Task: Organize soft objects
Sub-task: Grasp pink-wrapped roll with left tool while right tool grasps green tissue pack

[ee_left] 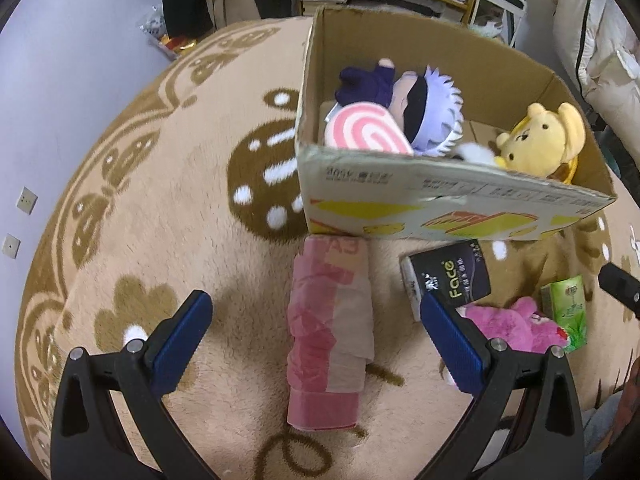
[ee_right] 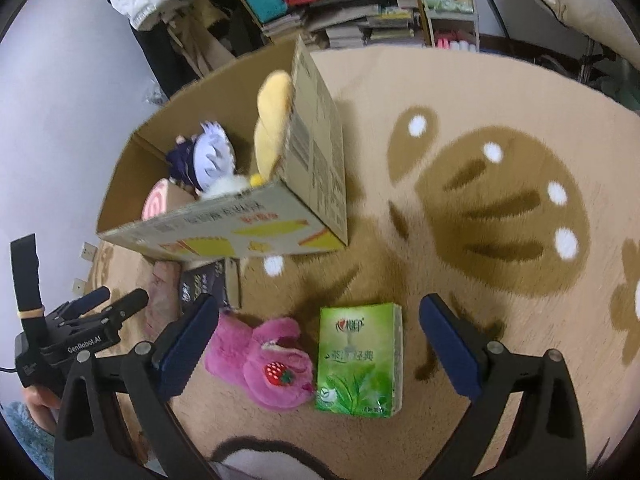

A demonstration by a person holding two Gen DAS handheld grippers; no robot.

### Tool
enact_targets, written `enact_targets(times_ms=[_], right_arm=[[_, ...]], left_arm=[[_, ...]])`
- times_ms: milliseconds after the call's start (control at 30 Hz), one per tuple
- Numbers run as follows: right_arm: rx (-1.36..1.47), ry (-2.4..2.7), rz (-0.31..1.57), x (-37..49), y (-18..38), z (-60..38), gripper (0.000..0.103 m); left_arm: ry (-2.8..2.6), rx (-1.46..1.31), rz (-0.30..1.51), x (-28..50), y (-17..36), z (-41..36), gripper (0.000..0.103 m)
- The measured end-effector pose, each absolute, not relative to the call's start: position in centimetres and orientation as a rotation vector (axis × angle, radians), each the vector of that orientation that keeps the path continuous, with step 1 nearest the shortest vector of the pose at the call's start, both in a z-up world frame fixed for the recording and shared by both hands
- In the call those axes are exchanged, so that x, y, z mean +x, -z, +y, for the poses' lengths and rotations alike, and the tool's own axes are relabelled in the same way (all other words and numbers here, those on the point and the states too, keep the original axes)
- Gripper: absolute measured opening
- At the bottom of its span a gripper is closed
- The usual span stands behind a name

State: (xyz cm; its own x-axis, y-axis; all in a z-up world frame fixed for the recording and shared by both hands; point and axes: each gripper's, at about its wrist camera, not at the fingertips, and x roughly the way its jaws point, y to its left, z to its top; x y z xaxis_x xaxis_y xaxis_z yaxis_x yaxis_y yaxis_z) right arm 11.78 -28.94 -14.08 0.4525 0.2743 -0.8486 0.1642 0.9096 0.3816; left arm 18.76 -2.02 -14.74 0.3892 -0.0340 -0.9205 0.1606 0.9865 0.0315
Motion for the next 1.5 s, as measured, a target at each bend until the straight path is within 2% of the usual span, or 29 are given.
enact_targets(times_ms=[100,333,367,400,467,567,633,733,933,1033,1200,1233,1500], right_arm=[[0.438,-0.066,1.154,11.9,15.0,-28.7,0.092],[0.433,-0.062,1.242,12.1,17.2,-28.3,0.089],[0.428,-0.06,1.249,12.0,17.5,-28.2,0.086],[0.416,-0.053,1.254,12.0,17.7,-28.1,0.076],[0.385,-0.042,1.272,12.2,18.0,-27.9,0.066],[0.375,-0.031,1.282,12.3,18.4,-27.8,0.06],[0.374,-0.029,1.283,12.3,18.6,-27.8,0.059],[0.369,-0.027,1.282,12.4,18.7,-27.7,0.059],[0.361,-0.032,1.28,12.2,19.0,-28.0,0.059],[0.364,-0.03,1.276,12.4,18.7,-27.9,0.059],[0.353,-0.018,1.259,12.3,18.3,-27.8,0.057],[0.353,-0.009,1.238,12.1,18.0,-27.8,0.057],[0.372,-0.031,1.107,11.8,15.1,-27.9,0.056]], left_arm=[[0.119,0.115,1.193,19.1,15.7,-1.9,0.103],[0.122,0.139,1.254,19.4,17.9,-2.4,0.102],[0.122,0.146,1.26,19.3,18.2,-2.6,0.102],[0.123,0.154,1.267,19.3,18.5,-2.7,0.102],[0.122,0.161,1.279,19.3,18.9,-2.8,0.101],[0.121,0.161,1.274,19.2,19.2,-2.8,0.09],[0.127,0.163,1.27,19.1,19.2,-2.9,0.088],[0.134,0.178,1.268,18.9,19.5,-3.1,0.078],[0.138,0.195,1.296,18.7,20.4,-3.3,0.077],[0.147,0.197,1.294,18.6,20.3,-3.3,0.072],[0.175,0.187,1.292,18.5,19.8,-3.9,0.05],[0.176,0.189,1.289,18.4,19.7,-3.9,0.049],[0.169,0.172,1.283,17.9,19.3,-3.7,0.045]])
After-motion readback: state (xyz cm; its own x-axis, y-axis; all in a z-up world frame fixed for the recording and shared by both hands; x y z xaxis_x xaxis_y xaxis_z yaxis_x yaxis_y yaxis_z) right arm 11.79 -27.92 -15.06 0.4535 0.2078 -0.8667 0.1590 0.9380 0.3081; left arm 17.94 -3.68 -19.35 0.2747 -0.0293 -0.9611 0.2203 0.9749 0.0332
